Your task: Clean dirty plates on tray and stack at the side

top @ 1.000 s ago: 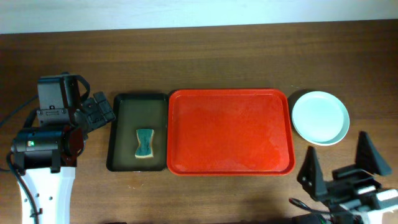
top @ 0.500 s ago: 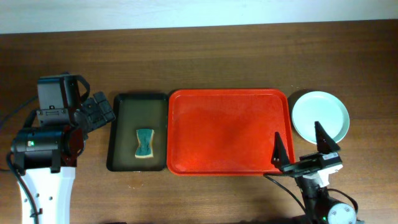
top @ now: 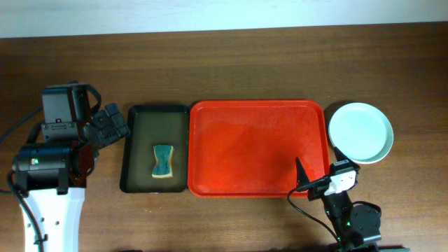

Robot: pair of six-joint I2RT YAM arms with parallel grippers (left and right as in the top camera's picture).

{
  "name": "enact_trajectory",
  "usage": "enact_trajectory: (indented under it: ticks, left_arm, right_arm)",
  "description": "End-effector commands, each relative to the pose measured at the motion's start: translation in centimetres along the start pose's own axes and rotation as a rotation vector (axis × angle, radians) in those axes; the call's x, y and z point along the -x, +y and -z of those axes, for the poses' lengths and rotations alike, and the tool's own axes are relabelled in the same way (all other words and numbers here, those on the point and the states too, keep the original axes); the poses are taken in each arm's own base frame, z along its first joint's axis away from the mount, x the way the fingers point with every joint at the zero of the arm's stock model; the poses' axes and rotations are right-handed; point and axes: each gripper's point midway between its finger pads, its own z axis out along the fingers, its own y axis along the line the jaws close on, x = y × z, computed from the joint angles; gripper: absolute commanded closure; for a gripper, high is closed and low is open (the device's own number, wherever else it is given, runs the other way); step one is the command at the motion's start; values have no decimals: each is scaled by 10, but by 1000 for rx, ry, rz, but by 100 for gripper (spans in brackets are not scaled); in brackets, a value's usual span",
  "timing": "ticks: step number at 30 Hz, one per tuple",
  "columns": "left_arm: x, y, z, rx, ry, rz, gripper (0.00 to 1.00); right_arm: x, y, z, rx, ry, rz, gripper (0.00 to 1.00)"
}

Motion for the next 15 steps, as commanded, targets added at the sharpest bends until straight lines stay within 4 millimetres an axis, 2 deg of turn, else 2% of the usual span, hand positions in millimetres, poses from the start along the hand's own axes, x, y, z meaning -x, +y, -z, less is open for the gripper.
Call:
enact_trajectory:
  ticks: [1,15]
  left_arm:
    - [2,2,1,7,-9,19,1]
    - [2,2,1,7,-9,19,1]
  right_arm:
    - [-2,1,0,4,3,18,2]
    - [-2,1,0,3,4,18,2]
